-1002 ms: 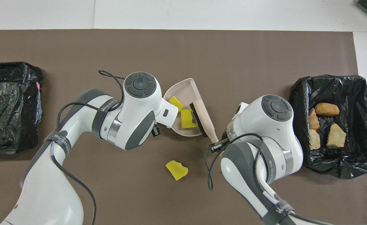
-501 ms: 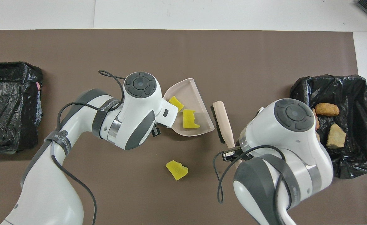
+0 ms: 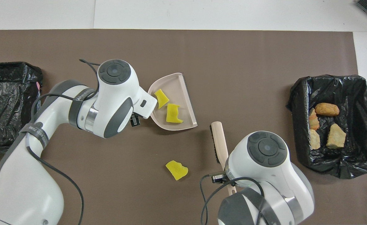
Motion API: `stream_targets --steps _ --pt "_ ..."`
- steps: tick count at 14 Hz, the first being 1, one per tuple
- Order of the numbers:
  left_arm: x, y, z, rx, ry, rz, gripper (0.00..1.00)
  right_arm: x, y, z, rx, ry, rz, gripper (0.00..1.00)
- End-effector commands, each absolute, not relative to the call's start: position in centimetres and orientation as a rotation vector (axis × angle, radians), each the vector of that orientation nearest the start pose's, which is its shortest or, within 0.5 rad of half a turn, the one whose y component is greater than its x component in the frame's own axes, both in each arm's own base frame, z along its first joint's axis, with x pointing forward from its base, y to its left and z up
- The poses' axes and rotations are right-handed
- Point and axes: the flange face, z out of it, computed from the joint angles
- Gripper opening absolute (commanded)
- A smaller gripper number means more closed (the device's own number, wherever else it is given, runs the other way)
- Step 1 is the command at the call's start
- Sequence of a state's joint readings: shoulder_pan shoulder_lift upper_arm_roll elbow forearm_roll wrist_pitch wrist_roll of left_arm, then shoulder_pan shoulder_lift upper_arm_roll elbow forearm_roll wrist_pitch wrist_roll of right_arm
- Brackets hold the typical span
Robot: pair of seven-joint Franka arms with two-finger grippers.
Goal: Sweep and dump trash in bin
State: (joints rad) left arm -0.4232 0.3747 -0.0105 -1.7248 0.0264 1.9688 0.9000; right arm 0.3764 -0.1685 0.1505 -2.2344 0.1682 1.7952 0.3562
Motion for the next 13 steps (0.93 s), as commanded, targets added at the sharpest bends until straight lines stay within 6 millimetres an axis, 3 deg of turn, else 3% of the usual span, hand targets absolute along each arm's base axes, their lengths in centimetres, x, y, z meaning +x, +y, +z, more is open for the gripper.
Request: stream_targets --steps 1,4,6,7,10,13 --pt "61.4 -19.8 36.4 -2.375 2.067 0.187 0.00 34.6 25.5 43.0 -3.139 -0.115 0.464 0.00" --pt "63.0 -14.2 36.4 -2.218 2.210 0.199 0.00 31.2 26.8 41.2 -3.175 -0.021 0.439 0.00" --pt "62.9 -11.8 35.9 -2.125 2.312 0.236 0.00 28.3 30.2 38.1 -3.173 0.108 0.327 0.00" --pt "62.6 -11.5 35.5 -2.040 2.367 0.271 0.00 27.5 31.7 37.0 -3.153 0.166 0.336 0.00" --pt "60.3 -12.0 34.5 -1.933 2.449 0.335 0.00 24.7 35.0 35.9 -3.087 0.468 0.402 0.00" --pt "57.3 -12.8 33.2 -1.894 2.484 0.338 0.00 22.3 39.3 32.3 -3.018 0.792 0.387 0.00"
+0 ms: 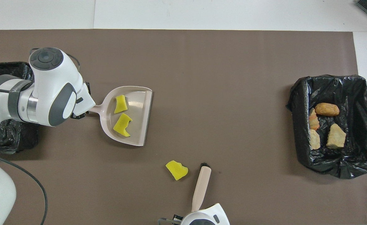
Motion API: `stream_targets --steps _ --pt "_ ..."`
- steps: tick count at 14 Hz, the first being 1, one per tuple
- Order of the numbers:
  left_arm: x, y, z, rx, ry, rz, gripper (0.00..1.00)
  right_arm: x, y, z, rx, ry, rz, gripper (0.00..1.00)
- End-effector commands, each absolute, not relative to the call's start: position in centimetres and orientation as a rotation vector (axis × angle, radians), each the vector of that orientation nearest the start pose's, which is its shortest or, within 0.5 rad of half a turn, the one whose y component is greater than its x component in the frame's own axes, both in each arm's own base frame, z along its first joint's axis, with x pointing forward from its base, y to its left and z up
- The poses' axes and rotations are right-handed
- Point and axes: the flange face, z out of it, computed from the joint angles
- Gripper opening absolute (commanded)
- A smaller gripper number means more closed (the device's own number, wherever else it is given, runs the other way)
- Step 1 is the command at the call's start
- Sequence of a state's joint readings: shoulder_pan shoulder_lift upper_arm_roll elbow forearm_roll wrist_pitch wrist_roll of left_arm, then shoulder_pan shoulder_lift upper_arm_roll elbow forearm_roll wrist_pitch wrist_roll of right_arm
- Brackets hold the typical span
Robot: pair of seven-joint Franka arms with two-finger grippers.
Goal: Sweep and dump trash in bin
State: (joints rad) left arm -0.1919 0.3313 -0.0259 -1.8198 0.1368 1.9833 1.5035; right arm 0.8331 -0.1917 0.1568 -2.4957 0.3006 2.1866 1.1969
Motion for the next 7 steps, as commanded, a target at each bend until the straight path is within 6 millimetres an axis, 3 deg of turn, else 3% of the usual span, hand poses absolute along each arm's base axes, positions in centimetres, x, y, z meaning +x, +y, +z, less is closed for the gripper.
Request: stream_targets --steps 1,4,7 --pt "56.4 -13.3 32.8 -1.878 2.493 0.323 0.00 22.5 40.9 31.3 -2.989 0.861 0.373 0.00" --pt "56.2 -14.1 33.0 -1.854 2.503 0.306 0.00 25.6 43.7 32.0 -2.941 0.886 0.372 0.00" --pt "56.3 -14.6 35.1 -1.793 2.487 0.339 0.00 29.6 44.9 32.9 -2.948 0.687 0.379 0.00"
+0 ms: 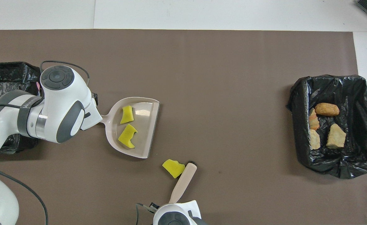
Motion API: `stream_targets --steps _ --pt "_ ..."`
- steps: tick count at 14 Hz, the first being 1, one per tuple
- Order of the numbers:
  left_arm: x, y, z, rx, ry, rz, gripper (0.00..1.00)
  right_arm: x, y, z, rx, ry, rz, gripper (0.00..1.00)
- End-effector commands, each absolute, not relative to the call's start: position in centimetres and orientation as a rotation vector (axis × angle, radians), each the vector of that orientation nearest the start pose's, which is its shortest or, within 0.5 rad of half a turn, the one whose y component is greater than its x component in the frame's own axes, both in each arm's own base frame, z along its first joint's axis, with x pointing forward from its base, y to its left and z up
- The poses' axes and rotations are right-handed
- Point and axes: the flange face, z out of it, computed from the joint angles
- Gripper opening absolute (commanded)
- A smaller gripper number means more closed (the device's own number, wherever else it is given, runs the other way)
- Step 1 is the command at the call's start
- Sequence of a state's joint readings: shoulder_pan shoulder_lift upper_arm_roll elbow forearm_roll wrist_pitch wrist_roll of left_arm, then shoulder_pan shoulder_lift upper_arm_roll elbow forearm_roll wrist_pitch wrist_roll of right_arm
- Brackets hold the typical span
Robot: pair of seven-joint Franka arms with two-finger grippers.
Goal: Sweep and dump trash in bin
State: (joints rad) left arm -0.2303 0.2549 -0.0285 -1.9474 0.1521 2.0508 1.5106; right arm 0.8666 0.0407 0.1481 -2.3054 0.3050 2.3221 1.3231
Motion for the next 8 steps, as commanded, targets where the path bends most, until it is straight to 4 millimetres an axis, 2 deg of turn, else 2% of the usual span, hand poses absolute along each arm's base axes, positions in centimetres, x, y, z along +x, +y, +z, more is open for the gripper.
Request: stream_targets --steps 1,3,5,8 --pt "56.1 -16.0 36.0 -1.728 2.477 0.374 0.00 30.9 45.2 33.3 -2.955 0.587 0.381 0.00" --pt "55.3 -18.4 38.2 -1.699 2.357 0.433 0.00 32.2 45.9 33.7 -2.955 0.383 0.373 0.00" --pt "54.3 -20.3 39.0 -1.662 2.306 0.441 0.00 33.7 45.8 33.8 -2.920 0.255 0.383 0.00" --pt "54.2 -20.4 39.0 -1.656 2.307 0.440 0.00 35.3 47.5 34.8 -2.818 0.217 0.399 0.00"
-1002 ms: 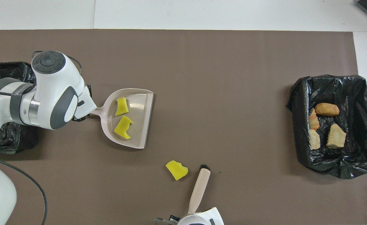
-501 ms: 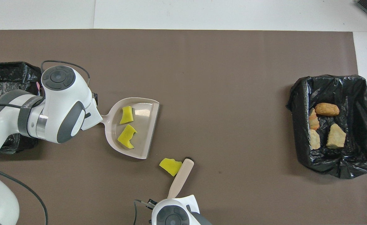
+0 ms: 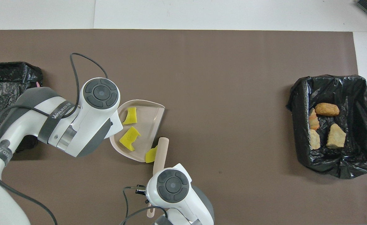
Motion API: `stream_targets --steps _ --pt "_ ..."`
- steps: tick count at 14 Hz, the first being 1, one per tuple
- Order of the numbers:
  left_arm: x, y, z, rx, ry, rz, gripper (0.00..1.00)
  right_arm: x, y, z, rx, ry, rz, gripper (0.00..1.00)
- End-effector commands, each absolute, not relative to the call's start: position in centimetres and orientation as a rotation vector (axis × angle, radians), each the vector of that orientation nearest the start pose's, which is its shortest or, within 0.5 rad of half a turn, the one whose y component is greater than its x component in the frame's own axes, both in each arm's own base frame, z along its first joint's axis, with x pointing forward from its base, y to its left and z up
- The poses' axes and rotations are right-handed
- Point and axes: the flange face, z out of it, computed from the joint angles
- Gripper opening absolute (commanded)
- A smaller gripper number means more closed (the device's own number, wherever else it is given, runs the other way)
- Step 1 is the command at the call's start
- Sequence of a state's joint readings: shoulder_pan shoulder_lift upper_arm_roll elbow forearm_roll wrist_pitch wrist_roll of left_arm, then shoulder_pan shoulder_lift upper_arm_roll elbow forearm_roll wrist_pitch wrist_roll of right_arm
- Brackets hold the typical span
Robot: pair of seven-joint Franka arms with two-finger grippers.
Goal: Sweep and dump trash in bin
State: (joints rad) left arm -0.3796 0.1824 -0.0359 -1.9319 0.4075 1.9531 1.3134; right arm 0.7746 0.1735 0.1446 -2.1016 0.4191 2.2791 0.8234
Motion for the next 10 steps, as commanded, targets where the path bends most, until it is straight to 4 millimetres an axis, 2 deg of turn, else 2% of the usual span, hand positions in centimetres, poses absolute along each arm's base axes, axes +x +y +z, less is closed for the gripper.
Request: stream_targets --steps 1,4,7,10 --pt "54.2 -20.4 39.0 -1.656 2.307 0.440 0.00 35.8 48.2 35.3 -2.788 0.233 0.404 0.00" --pt "54.4 -20.0 38.8 -1.661 2.307 0.433 0.00 38.6 48.9 36.8 -2.715 0.305 0.401 0.00" --pt "54.7 -19.0 38.6 -1.691 2.299 0.430 0.00 40.1 50.1 37.9 -2.616 0.401 0.449 0.00" --pt "54.8 -18.8 38.6 -1.705 2.298 0.426 0.00 43.0 49.1 40.3 -2.551 0.485 0.415 0.00"
